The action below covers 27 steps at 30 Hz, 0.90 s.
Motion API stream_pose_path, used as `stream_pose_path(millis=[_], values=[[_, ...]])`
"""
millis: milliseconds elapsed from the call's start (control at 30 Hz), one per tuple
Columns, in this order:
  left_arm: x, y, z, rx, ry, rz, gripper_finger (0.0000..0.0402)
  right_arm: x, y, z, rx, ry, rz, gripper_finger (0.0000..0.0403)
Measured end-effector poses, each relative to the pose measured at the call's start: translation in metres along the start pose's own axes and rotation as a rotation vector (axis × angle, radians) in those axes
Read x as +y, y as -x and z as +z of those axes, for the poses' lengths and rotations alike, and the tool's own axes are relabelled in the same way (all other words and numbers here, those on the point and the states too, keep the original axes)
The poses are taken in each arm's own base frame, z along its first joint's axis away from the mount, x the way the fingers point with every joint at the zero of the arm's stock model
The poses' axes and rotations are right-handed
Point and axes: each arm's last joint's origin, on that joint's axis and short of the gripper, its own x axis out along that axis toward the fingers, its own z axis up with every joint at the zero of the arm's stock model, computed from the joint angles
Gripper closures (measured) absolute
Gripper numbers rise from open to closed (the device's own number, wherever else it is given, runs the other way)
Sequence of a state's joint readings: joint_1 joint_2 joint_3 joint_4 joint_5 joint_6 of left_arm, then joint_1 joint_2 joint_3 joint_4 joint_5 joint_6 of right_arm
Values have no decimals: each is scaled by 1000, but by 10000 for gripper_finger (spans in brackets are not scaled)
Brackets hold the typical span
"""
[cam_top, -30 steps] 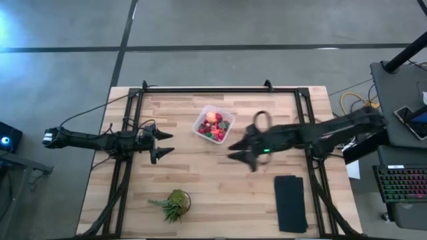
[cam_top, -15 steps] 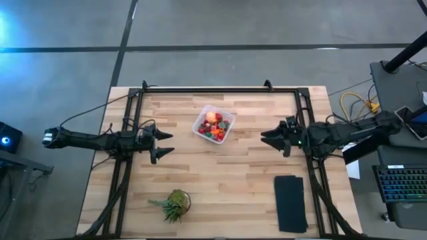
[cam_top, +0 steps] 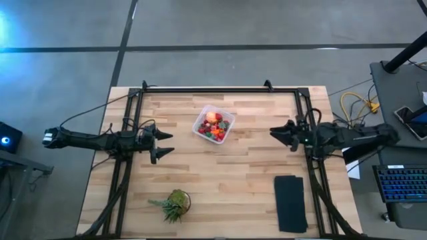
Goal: Pick and placing Produce into tupperware
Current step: Return to Home Position
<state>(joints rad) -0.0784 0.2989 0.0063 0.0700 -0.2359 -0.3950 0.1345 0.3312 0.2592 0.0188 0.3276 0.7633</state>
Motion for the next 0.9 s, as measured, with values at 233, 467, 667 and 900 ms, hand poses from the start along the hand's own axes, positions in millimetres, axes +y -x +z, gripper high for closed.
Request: stream_pose_path(millis=[233,467,667,900], values=[[0,0,0,0,0,0,63,-12,16,4,-39,29,-21,209],[0,0,0,0,0,0,63,-23,17,-7,-25,58,-14,209],[0,0,0,0,0,0,63,-36,16,-21,-22,44,-23,209],[0,0,0,0,0,0,63,-46,15,-32,-39,27,-8,209]])
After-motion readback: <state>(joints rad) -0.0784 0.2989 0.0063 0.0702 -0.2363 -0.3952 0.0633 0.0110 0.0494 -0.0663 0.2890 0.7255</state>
